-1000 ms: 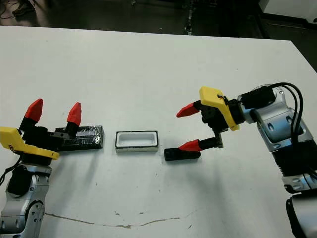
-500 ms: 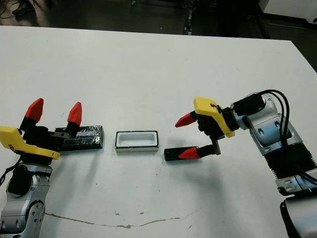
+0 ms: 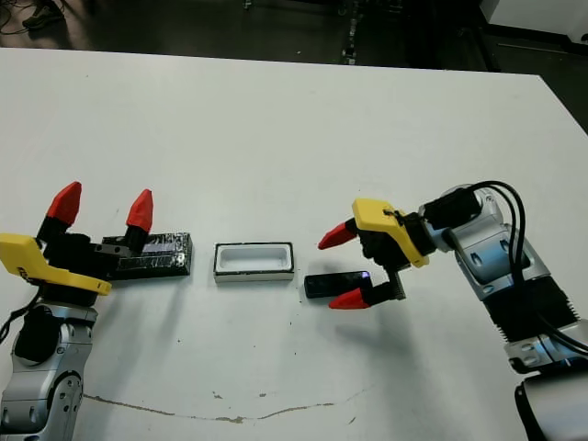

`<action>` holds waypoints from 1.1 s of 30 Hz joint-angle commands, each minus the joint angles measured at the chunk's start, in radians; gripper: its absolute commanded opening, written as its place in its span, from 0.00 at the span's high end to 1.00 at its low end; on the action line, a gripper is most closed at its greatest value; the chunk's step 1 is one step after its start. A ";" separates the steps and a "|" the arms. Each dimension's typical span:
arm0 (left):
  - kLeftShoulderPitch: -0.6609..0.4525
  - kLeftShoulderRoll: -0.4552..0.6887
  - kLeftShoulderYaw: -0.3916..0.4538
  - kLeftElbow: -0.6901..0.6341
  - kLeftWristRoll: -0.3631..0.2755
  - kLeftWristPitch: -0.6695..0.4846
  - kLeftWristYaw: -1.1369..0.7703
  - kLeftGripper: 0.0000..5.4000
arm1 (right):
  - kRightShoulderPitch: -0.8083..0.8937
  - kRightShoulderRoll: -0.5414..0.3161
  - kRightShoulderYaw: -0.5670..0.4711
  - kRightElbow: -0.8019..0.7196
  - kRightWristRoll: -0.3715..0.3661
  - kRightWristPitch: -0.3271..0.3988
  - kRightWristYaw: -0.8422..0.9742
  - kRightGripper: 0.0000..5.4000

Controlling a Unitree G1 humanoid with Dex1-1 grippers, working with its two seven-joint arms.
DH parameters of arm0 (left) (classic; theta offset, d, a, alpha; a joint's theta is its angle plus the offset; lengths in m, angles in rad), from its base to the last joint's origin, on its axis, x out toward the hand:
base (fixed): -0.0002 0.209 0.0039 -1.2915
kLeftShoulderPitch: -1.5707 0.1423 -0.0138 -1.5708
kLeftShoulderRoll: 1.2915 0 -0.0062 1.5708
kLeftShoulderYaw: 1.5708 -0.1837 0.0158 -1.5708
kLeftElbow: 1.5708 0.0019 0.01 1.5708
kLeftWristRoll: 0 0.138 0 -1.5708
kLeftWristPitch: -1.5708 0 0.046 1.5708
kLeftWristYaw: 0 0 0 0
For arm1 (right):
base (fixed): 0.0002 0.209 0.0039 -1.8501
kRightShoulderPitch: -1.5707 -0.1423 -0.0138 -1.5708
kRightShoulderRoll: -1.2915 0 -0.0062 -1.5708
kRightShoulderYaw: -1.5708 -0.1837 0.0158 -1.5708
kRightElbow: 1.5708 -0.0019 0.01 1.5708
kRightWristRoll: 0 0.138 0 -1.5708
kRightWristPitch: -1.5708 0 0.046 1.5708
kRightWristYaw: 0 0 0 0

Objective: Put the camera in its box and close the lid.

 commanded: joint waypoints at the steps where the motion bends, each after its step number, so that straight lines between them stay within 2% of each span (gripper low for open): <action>1: 0.008 0.004 0.004 0.010 -0.007 0.001 -0.010 0.00 | 0.018 0.000 0.005 0.003 -0.007 0.004 0.003 0.00; 15: 0.013 0.007 0.002 0.003 -0.009 0.007 -0.010 0.00 | 0.038 0.018 0.024 0.009 -0.031 0.014 -0.017 0.00; 22: 0.011 0.005 0.003 0.001 -0.010 0.009 -0.008 0.00 | 0.067 0.014 0.016 -0.037 -0.041 0.055 -0.067 0.18; 27: 0.010 0.005 0.003 0.003 -0.011 0.009 -0.008 0.00 | 0.080 0.025 0.001 -0.030 -0.030 0.016 -0.079 0.33; 33: 0.013 0.004 0.003 -0.005 -0.012 0.015 -0.006 0.00 | 0.098 0.039 -0.015 -0.034 -0.025 0.027 -0.115 0.51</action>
